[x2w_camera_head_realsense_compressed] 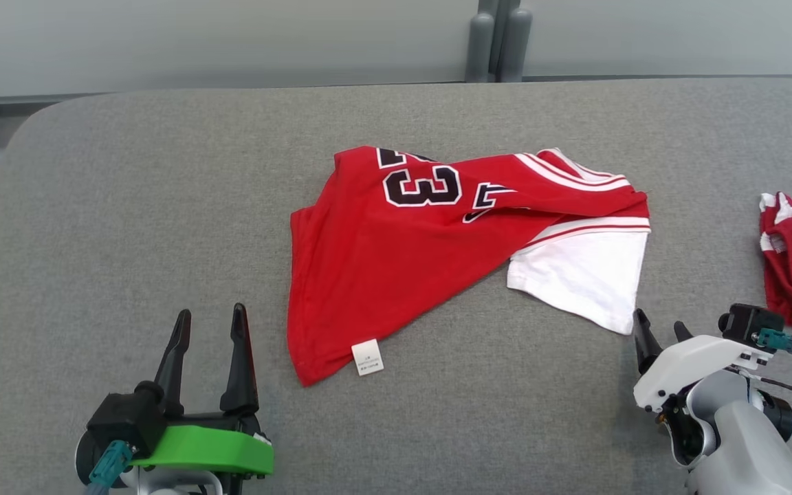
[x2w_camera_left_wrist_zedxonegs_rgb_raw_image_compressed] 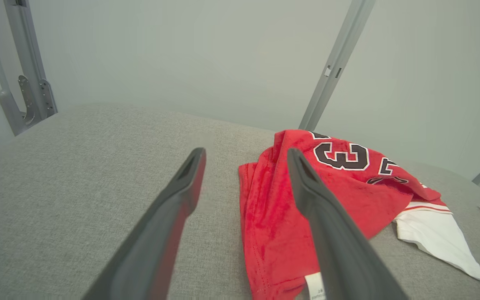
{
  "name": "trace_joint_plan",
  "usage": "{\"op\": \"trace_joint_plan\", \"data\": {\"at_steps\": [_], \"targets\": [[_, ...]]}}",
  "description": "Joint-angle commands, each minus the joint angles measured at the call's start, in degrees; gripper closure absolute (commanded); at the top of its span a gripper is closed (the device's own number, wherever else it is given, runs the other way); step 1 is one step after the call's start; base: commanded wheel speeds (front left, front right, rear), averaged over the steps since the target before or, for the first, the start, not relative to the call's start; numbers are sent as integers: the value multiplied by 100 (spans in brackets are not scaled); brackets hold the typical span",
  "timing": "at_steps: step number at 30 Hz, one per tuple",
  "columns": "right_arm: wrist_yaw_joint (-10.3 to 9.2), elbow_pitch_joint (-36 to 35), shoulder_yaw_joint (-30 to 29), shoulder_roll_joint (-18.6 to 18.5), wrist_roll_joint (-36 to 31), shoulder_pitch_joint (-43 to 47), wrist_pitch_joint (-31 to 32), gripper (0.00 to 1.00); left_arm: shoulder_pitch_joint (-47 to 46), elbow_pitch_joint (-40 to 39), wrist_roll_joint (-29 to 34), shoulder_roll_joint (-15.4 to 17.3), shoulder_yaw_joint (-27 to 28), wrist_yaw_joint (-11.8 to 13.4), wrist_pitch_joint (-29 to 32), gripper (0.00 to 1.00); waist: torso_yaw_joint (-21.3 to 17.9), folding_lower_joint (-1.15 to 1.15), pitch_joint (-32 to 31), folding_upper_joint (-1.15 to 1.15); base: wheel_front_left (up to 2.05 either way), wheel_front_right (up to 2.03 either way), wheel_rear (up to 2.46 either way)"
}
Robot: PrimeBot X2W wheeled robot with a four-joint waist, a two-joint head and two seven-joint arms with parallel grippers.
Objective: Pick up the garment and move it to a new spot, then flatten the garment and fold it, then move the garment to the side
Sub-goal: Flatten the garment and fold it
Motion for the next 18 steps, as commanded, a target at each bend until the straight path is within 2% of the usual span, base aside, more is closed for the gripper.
{"op": "trace_joint_plan", "data": {"at_steps": [1, 5, 11, 12, 14, 16, 17, 18], "targets": [[2, 337, -8, -15, -63, -182, -92, 0, -95, 9, 3, 4, -10, -14, 3, 0, 213, 0, 178, -1, 0, 0, 0], [2, 1039, -59, -16, -105, -485, -248, 0, -124, 31, 0, 1, -24, -5, 4, 0, 356, 0, 236, -1, 0, 0, 0], [2, 1716, 55, -4, -24, -767, -458, 0, -95, 31, -24, -1, 3, 1, 4, 0, 410, 0, 259, -1, 0, 0, 0], [2, 1824, 85, -3, -8, -822, -505, 14, -94, 39, -27, -1, 14, -3, 4, 0, 409, 0, 262, -1, 0, 0, 0], [3, 2022, 153, 8, 3, -929, -573, 54, -92, 38, -25, -1, 27, -1, 3, 0, 396, 0, 273, -1, 0, 0, 0], [3, 2203, 221, 13, 16, -1045, -637, 66, -108, 47, -21, -1, 45, 9, 3, 0, 368, 0, 291, -1, 0, 0, 0], [2, 2292, 250, 12, 14, -1101, -674, 75, -121, 56, -22, -1, 56, 3, 3, 0, 354, 0, 298, -1, 0, 0, 0], [2, 2360, 278, 9, 19, -1158, -710, 100, -133, 63, -22, 0, 64, -5, 4, 0, 337, 0, 306, -1, 0, 0, 0]]}}
